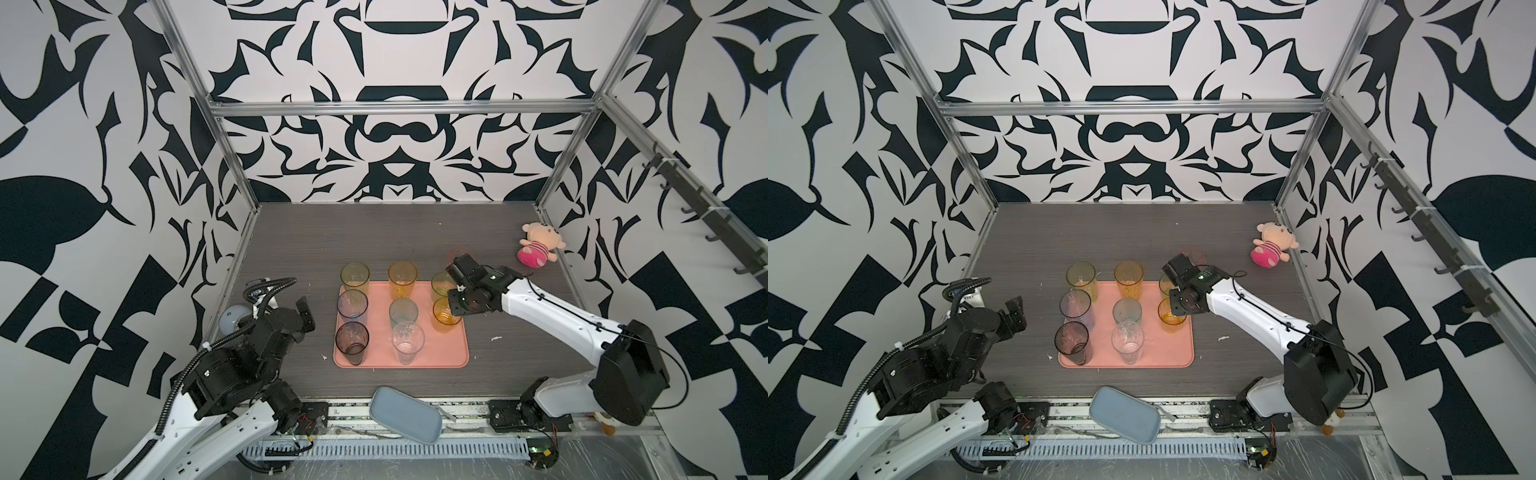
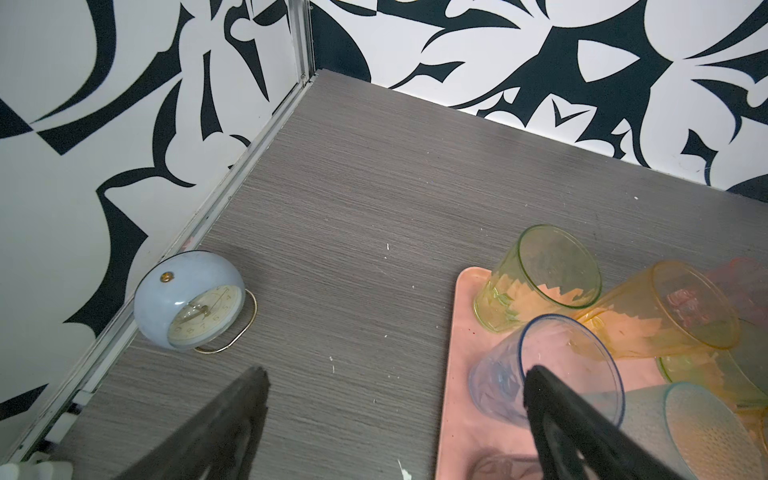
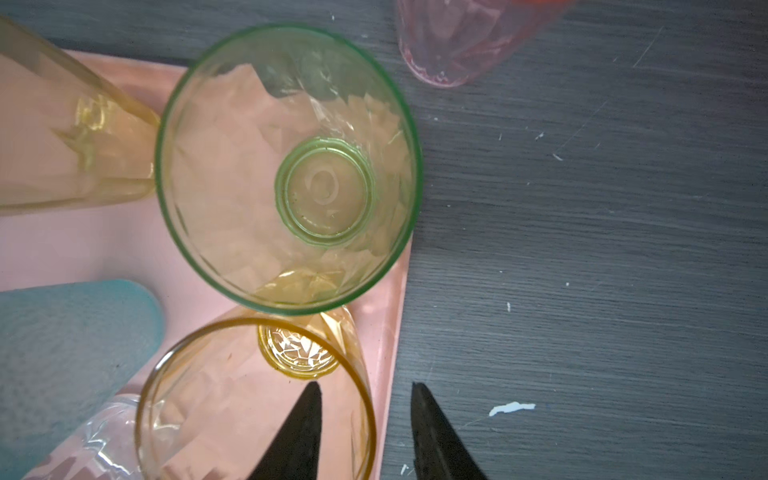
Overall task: Place the glasses into the tray
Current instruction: 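Raise the right gripper and move it over the pink glass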
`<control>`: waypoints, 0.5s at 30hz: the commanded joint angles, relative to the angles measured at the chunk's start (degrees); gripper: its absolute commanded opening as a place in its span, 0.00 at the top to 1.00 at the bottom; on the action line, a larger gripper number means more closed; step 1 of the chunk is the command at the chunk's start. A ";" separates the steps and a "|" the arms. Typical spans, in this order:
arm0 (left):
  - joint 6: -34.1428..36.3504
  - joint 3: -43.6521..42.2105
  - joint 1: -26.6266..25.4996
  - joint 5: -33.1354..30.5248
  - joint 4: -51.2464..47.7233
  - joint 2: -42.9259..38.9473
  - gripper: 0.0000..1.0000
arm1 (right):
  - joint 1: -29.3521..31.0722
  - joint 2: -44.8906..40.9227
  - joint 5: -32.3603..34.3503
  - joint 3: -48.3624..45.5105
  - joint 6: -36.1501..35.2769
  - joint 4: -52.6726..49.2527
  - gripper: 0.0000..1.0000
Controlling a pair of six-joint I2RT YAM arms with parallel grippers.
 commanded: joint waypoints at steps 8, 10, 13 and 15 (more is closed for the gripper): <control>-0.41 -0.74 -0.17 -0.20 -0.46 -0.69 0.01 | 0.28 -3.80 4.64 7.18 -0.92 -4.62 0.58; -0.47 -0.78 -0.17 -0.22 -0.46 -0.69 0.01 | 0.22 -3.82 5.60 8.04 -1.46 -4.72 0.58; -0.43 -0.73 -0.17 -0.27 -0.53 -0.84 0.01 | 0.27 -4.00 7.32 9.32 -2.47 -4.32 0.58; -0.48 -0.78 -0.17 -0.23 -0.54 -0.80 0.01 | 0.05 -4.22 8.57 10.05 -3.33 -3.68 0.58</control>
